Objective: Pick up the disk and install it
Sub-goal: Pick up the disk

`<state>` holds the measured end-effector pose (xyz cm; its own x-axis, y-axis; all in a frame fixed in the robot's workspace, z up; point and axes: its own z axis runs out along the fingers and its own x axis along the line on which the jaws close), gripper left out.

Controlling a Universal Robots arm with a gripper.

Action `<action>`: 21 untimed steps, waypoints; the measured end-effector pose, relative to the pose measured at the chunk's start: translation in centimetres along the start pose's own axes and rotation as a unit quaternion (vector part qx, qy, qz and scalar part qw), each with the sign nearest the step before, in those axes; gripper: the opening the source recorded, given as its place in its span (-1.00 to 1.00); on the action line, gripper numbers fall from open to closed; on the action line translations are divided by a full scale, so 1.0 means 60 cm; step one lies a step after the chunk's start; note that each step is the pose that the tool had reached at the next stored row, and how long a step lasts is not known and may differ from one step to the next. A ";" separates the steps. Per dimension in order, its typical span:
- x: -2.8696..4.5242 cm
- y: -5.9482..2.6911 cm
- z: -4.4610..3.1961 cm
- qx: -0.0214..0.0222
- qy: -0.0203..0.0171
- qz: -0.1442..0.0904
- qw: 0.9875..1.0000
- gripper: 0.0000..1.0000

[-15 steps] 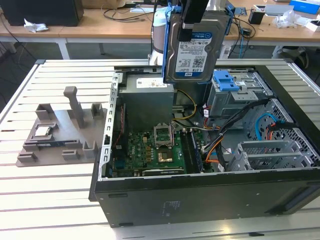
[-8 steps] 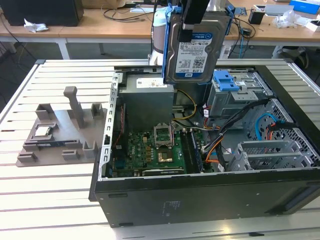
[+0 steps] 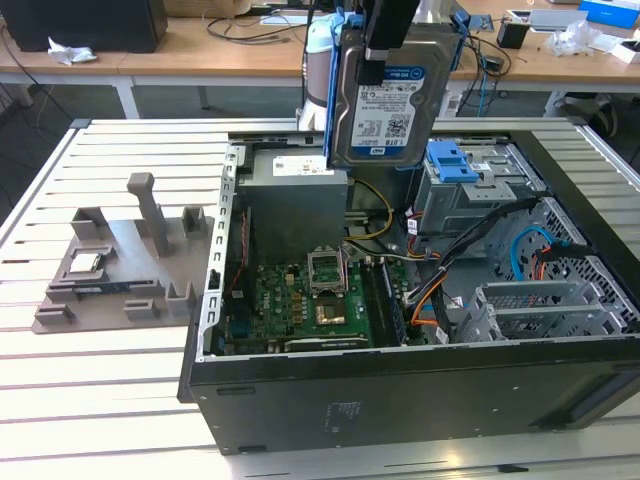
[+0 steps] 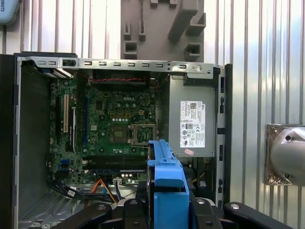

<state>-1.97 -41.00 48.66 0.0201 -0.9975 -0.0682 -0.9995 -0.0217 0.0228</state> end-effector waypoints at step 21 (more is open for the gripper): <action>0.027 0.001 0.002 0.000 0.000 0.000 1.000 -0.26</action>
<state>-1.98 -42.60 48.44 0.0201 -0.9975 -0.0682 -0.9995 -0.0217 0.0229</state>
